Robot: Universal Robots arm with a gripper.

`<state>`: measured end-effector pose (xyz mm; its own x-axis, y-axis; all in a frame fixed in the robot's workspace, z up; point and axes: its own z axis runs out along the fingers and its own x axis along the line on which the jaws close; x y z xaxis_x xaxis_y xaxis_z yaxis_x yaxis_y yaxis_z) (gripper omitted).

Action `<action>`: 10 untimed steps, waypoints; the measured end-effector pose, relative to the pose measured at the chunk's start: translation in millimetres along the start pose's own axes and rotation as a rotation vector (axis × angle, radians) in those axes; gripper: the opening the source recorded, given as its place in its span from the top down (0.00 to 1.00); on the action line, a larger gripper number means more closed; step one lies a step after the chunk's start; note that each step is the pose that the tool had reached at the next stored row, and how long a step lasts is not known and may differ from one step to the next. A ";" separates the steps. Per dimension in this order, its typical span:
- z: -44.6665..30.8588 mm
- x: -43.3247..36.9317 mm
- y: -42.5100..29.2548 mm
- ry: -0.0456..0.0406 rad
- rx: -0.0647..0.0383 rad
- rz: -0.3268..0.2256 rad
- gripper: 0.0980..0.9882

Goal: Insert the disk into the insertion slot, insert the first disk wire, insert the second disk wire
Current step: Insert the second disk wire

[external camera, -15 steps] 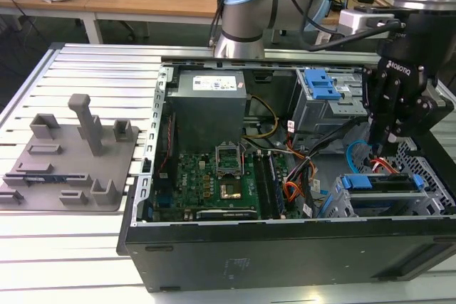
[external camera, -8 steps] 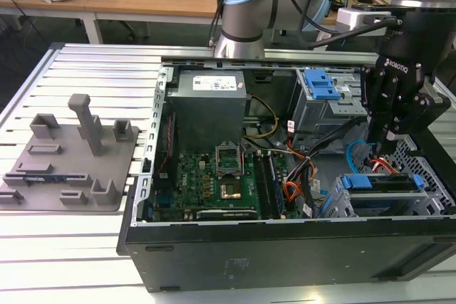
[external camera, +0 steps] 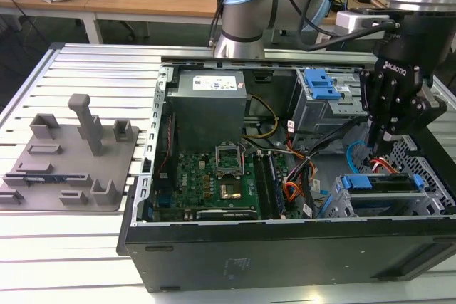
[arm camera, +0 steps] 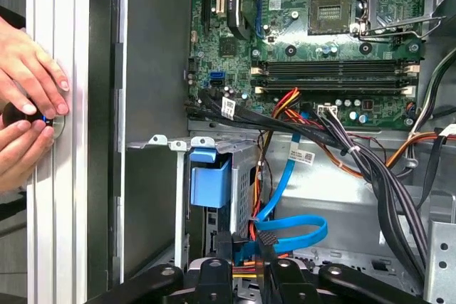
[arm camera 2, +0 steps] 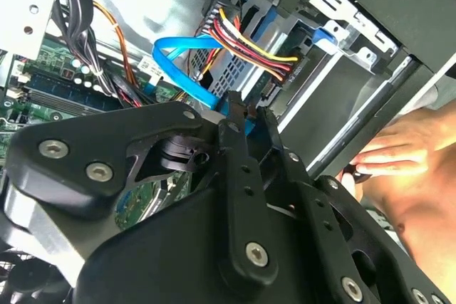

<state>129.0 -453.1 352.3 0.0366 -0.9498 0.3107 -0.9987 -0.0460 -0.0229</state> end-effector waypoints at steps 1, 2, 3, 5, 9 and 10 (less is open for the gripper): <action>0.2 -0.1 0.0 0.0002 0.000 0.000 0.82; 0.5 -0.1 0.0 0.0002 0.000 0.000 0.90; 0.7 -0.2 0.0 0.0004 0.000 0.000 0.93; 0.8 -0.3 0.0 0.0003 0.000 0.000 0.93; 1.0 -0.3 -1.7 -0.0002 -0.002 -0.001 0.93; 1.1 -0.2 -4.1 -0.0004 -0.008 -0.002 0.93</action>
<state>133.1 -453.1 351.3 0.0391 -0.9498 0.3104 -0.9988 -0.0458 -0.0145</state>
